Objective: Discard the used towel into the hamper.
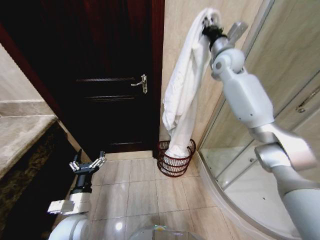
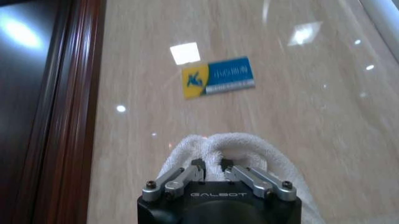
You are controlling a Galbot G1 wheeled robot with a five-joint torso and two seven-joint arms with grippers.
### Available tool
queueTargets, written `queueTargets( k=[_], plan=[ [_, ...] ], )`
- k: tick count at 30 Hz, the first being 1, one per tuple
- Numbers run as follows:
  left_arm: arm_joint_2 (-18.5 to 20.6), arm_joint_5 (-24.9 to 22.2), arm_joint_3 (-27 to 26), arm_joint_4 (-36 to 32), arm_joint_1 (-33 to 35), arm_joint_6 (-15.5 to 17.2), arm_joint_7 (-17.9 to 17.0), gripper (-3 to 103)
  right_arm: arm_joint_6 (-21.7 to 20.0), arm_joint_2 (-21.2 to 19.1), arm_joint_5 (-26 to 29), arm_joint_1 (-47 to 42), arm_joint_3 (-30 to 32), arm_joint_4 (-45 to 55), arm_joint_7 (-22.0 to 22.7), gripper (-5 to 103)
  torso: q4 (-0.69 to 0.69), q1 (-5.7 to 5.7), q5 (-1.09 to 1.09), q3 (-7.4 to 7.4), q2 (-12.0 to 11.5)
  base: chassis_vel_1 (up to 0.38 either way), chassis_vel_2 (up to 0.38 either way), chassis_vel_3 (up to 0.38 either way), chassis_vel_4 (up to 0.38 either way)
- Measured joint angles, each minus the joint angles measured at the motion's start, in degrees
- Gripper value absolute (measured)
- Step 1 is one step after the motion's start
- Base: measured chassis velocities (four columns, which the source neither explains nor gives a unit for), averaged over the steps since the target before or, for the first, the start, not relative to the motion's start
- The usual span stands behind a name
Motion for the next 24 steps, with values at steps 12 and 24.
queueTargets(
  k=[12, 24],
  plan=[
    [-0.15, 0.27, -0.13, -0.15, 0.45, 0.02, 0.08, 100, 1.46, -1.66, -3.97, -8.08, 2.57, 1.6, -2.23, 13, -0.01, -1.55, 0.01, -2.03, -3.58, 0.0, 0.0, 0.0, 0.0],
    [-1.07, 1.4, 0.33, -0.16, 0.61, -0.01, 0.2, 100, 2.65, -2.14, -5.04, -11.81, 3.58, 1.62, -3.63, 13, -0.01, -2.94, 0.0, -3.75, -6.71, 0.0, 0.0, 0.0, 0.0]
  ],
)
